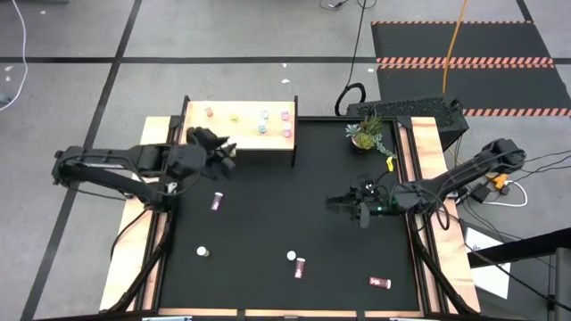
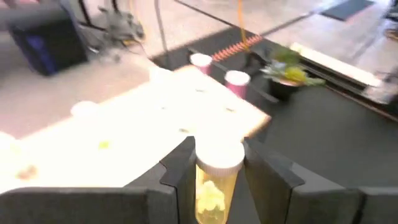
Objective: Pick and place medicine bottles onto shelf by color
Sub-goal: Put the right yellow pill bottle on the shelf aligned with the other yellow pill bottle, then put the left orange pill bottle on the shelf aligned with the other orange pill bottle
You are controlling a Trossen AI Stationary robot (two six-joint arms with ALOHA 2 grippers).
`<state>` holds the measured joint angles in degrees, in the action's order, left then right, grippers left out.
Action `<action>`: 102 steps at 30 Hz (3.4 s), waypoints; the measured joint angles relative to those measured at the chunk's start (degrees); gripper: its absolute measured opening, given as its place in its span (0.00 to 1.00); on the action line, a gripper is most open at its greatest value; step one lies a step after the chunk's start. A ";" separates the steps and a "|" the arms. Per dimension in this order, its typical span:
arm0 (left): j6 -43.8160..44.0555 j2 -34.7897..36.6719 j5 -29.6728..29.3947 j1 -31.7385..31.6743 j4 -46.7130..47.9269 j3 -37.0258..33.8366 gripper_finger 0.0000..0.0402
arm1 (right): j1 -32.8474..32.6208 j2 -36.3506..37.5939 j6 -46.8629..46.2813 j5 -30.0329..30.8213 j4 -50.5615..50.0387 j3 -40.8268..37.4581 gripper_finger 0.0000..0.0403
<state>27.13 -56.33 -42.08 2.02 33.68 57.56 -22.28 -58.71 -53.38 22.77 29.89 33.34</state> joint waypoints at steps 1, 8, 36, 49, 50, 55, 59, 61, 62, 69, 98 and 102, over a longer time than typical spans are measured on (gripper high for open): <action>-1.99 0.58 0.14 -1.63 -1.99 -1.45 0.31 | 0.24 0.29 0.19 0.25 -0.02 0.00 0.44; -15.63 3.97 5.19 -14.11 -25.33 -15.36 0.31 | 1.77 2.21 0.98 3.04 0.03 0.00 0.44; -26.83 4.99 30.86 -38.01 -48.75 -30.99 0.32 | 4.83 3.60 0.50 5.92 0.03 0.00 0.44; -26.74 -0.07 31.72 -38.01 -51.55 -30.94 0.32 | 5.44 3.60 -0.03 5.72 0.07 0.00 0.44; -26.63 -0.04 31.72 -38.01 -51.73 -30.95 0.32 | 5.44 3.60 -0.49 5.72 0.07 0.00 0.44; -26.71 0.95 31.58 -38.01 -51.83 -30.95 0.33 | 5.44 3.60 -1.43 5.55 0.07 0.00 0.44; -26.02 0.94 31.58 -38.01 -51.35 -30.95 0.41 | 5.44 3.60 -1.43 5.55 0.07 0.00 0.44; -26.00 0.95 31.58 -38.01 -50.01 -30.95 0.48 | 5.44 3.60 -1.43 5.53 0.07 0.00 0.44; -25.98 0.95 31.58 -38.01 -48.99 -30.95 0.52 | 5.44 3.60 -1.43 5.53 0.07 0.00 0.44; -26.50 2.40 31.60 -37.99 -47.78 -30.68 0.75 | 5.44 3.60 -1.45 5.51 0.07 0.00 0.44; 13.81 8.83 30.74 -15.23 22.66 10.13 0.80 | 6.16 12.76 -1.03 -0.57 -6.51 -0.04 0.44; 16.67 6.09 27.75 -12.23 27.07 18.30 0.78 | 6.18 14.72 -0.97 -0.55 -9.67 -0.04 0.44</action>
<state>43.80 -50.23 -14.33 -10.21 60.75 75.86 -16.10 -43.99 -54.35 22.22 20.21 33.30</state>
